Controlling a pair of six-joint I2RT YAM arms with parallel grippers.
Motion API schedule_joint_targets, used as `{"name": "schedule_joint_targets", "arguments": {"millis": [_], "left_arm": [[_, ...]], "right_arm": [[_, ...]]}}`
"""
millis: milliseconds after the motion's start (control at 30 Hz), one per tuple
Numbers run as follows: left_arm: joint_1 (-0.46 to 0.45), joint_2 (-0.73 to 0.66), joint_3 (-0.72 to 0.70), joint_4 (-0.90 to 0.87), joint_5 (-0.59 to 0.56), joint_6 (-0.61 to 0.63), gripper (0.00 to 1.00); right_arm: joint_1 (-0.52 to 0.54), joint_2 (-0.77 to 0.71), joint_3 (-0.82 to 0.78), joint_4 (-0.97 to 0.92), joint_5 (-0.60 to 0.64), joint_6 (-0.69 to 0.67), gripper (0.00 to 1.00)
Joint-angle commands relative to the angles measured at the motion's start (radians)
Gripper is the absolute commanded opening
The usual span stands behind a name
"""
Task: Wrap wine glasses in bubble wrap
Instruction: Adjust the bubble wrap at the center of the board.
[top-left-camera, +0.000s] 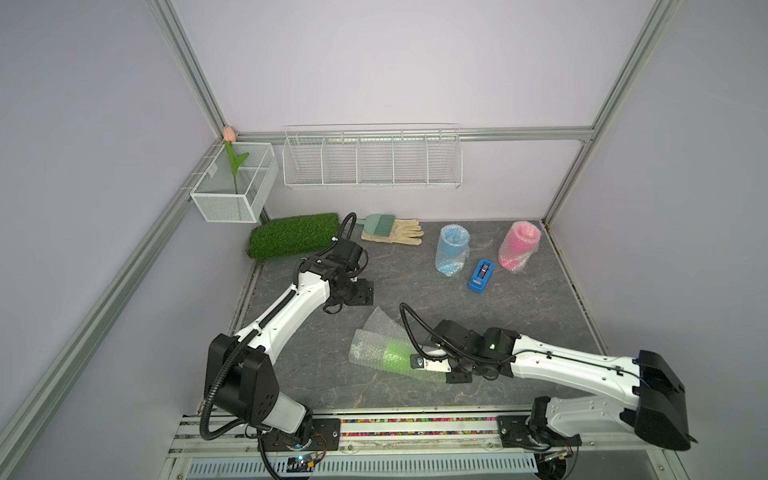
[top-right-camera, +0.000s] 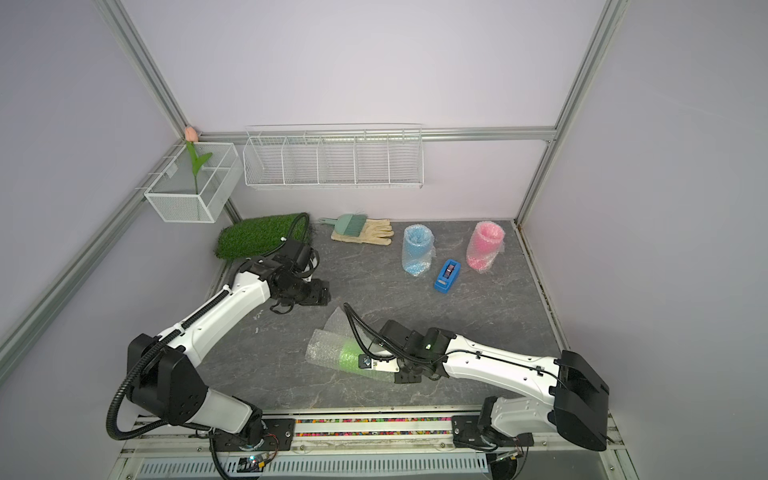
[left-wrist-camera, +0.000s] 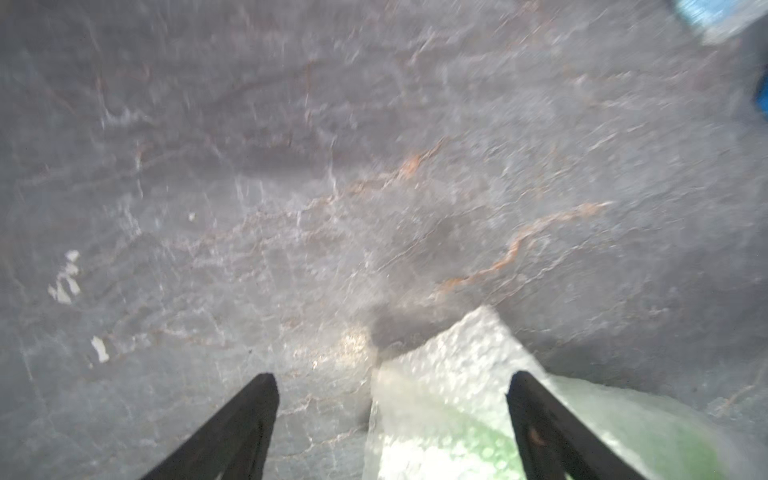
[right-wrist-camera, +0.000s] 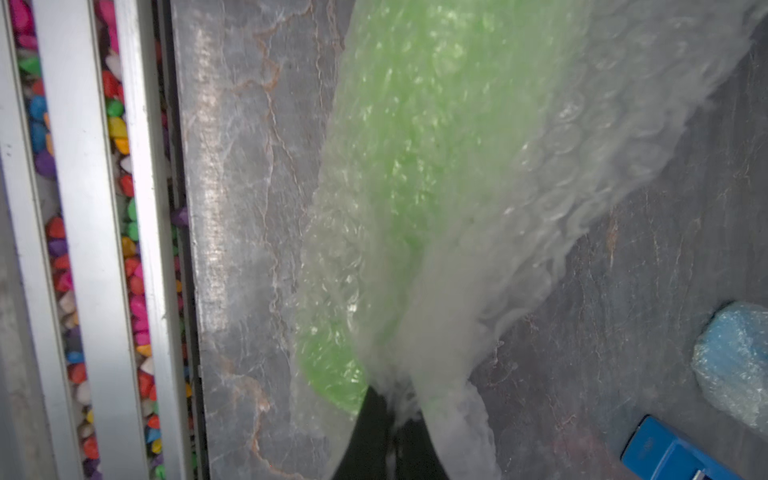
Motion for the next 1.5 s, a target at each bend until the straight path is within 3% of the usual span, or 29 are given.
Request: {"name": "schedule_joint_targets", "arguments": {"millis": [0, 133, 233, 333, 500, 833, 1067, 1467], "left_arm": [[0.007, 0.097, 0.106, -0.065, 0.110, 0.085, 0.89], [-0.017, 0.261, 0.254, -0.224, 0.113, 0.054, 0.89], [-0.041, 0.319, 0.260, -0.236, 0.109, 0.060, 0.89], [-0.054, 0.362, 0.245, -0.238, 0.146, 0.064, 0.82], [-0.061, 0.346, 0.205, -0.230, 0.153, 0.050, 0.50], [-0.061, 0.286, 0.150, -0.218, 0.103, -0.003, 0.00], [-0.062, 0.164, 0.077, -0.194, 0.042, -0.061, 0.00], [-0.094, -0.141, -0.414, 0.245, -0.079, -0.182, 0.00]], "right_arm": [[-0.010, 0.002, -0.020, 0.041, 0.039, -0.133, 0.07], [-0.017, 0.011, -0.020, 0.045, 0.040, -0.128, 0.07], [-0.028, 0.005, -0.031, 0.054, 0.040, -0.121, 0.07], [-0.042, 0.004, -0.036, 0.053, 0.037, -0.116, 0.07], [-0.071, 0.017, -0.025, 0.038, 0.009, -0.100, 0.07], [-0.108, 0.066, -0.002, 0.016, -0.024, -0.081, 0.07], [-0.171, 0.112, 0.030, -0.015, -0.074, -0.027, 0.07], [-0.255, 0.149, 0.082, -0.035, -0.114, 0.036, 0.07]]}}
